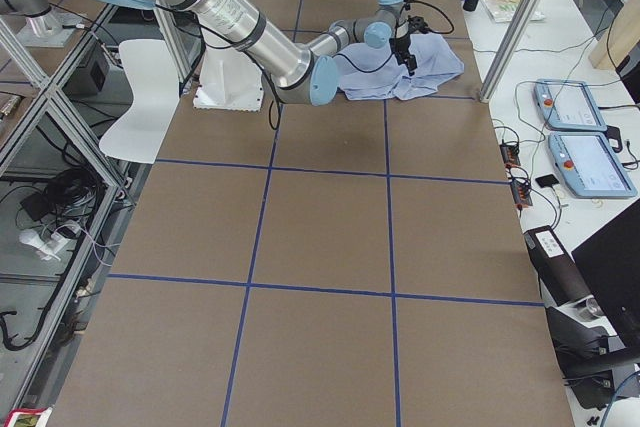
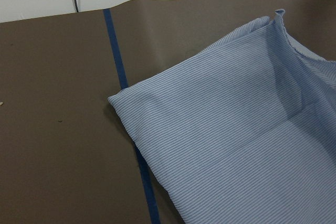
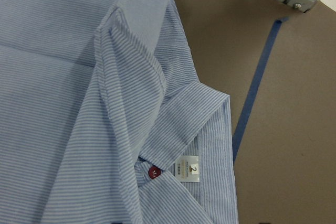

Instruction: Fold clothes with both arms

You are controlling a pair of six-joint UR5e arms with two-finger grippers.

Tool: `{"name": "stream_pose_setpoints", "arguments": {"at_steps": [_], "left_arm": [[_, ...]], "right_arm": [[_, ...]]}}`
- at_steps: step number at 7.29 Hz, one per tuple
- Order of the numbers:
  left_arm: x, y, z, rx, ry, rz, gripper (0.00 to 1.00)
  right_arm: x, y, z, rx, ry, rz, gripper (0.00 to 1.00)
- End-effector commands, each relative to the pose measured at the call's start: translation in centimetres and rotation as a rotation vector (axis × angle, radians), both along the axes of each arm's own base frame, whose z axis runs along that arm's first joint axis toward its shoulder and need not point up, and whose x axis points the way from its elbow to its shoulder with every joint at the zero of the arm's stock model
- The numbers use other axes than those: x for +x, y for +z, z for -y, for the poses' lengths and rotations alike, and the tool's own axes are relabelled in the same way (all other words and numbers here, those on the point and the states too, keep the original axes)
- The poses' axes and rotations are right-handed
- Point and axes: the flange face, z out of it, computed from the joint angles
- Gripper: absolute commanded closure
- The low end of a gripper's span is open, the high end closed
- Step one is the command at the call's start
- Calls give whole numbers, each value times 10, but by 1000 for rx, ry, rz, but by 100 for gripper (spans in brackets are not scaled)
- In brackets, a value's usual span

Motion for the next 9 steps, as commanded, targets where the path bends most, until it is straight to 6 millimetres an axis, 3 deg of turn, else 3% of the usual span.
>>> {"name": "stream_pose_setpoints", "arguments": {"at_steps": [1, 2, 4, 5, 7, 9], "left_arm": [[0, 0, 0, -1, 0, 0, 0], [0, 0, 0, -1, 0, 0, 0], [0, 1, -1, -3, 0, 1, 0], [0, 1, -1, -3, 0, 1, 0], [0, 1, -1, -3, 0, 1, 0], [0, 1, 0, -3, -2, 1, 0]], "right_arm": [[-19, 12, -5, 113, -86, -43, 18], [-24, 9, -3, 127, -96, -61, 25], [-34, 7, -10, 143, -92, -78, 47], [-35, 4, -11, 163, -110, -85, 67], [-35, 3, -11, 191, -138, -98, 95], [-30, -4, -9, 200, -140, -87, 100]]}}
